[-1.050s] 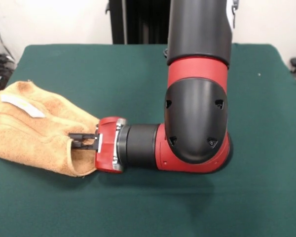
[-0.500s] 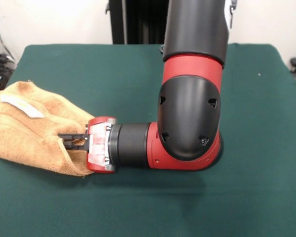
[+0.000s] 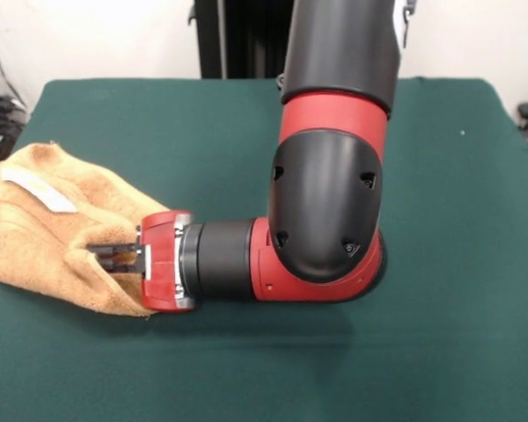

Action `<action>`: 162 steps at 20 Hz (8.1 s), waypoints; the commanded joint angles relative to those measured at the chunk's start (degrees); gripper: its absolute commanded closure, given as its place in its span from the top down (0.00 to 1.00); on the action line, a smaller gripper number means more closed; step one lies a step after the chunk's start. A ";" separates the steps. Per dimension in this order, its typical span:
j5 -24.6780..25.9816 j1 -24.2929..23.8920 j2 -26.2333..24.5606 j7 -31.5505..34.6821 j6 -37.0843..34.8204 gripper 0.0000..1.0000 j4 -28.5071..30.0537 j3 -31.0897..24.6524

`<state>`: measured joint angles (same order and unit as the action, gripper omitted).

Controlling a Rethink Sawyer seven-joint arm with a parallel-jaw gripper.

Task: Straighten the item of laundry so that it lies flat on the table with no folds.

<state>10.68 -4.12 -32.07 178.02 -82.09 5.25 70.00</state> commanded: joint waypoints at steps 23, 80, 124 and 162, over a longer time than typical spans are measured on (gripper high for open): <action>-8.82 -5.36 -0.07 -41.78 7.59 0.00 0.10 -13.52; -16.02 -9.98 7.42 -63.53 9.07 0.00 -8.54 -10.75; -16.35 -18.26 6.07 -75.20 22.74 0.00 -13.09 -5.93; -9.38 -10.57 9.14 -55.75 22.15 1.00 -1.55 -6.58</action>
<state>-1.06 -21.85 -23.99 118.90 -59.45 -5.26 64.36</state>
